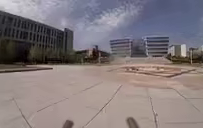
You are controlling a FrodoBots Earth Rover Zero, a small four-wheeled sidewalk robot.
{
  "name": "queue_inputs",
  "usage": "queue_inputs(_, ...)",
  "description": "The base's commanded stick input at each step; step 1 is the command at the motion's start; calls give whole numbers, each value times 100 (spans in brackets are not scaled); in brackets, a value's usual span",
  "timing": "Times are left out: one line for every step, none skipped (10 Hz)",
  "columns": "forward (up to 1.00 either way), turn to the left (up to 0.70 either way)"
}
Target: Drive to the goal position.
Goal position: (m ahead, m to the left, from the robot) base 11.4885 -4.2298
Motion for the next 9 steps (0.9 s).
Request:
queue_inputs(70,-33)
queue_inputs(70,-20)
queue_inputs(70,-5)
queue_inputs(70,0)
queue_inputs(70,0)
queue_inputs(70,0)
queue_inputs(70,0)
queue_inputs(70,0)
queue_inputs(70,0)
